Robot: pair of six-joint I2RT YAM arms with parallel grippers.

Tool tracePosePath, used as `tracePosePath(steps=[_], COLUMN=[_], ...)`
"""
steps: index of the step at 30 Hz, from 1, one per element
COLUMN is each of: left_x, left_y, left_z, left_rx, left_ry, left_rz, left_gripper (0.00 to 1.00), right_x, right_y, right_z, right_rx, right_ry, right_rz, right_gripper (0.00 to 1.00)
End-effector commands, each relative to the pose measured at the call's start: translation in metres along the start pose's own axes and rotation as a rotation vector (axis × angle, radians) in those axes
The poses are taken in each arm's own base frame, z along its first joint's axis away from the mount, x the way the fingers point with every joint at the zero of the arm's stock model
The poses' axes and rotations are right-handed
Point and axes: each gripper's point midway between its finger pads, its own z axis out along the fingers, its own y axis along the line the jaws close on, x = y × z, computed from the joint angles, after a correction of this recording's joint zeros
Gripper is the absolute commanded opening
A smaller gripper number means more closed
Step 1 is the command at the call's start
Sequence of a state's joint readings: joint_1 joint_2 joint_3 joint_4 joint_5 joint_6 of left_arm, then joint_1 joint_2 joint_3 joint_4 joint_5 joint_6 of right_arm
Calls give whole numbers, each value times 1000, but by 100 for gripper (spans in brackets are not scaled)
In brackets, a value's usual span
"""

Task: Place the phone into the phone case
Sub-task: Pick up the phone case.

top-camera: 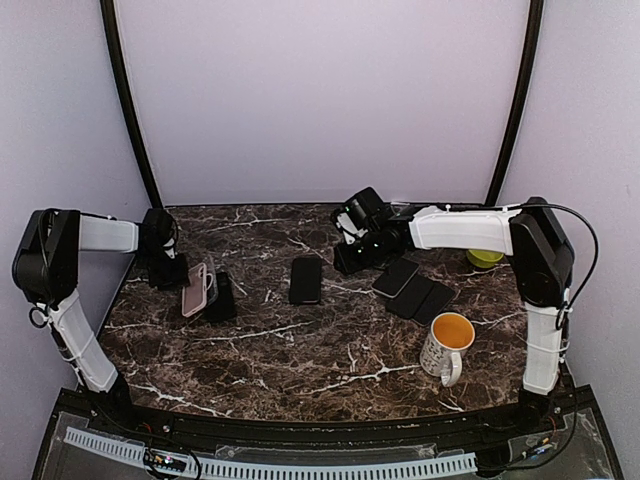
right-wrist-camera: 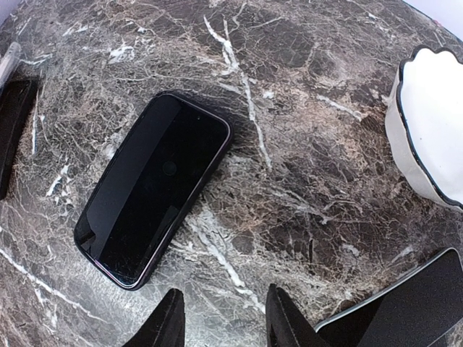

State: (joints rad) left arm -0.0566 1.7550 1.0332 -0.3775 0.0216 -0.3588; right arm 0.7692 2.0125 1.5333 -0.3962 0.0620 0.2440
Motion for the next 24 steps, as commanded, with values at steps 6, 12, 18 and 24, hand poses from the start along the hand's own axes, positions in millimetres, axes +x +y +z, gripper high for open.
tracePosePath(steps=[6,12,18,24], left_x=[24,19,-3,-5], left_y=[-9,-11,-14,-41], left_z=[14,4,-36,-94], left_rx=[58,65,70,61], left_ry=[115,85,-66,-288], left_rz=[32,39,34,149], left_gripper=[14,0,0,0], right_x=[-6,-6,-11,-24], right_y=[-2,-5,-4,19], right_z=[-3,-6,-14,-31], right_rx=[11,28,19,-81], right_ry=[-17,-18,-31,-77], right_rz=[-9,-10,-6,-5], right_gripper=[39,39,39,39])
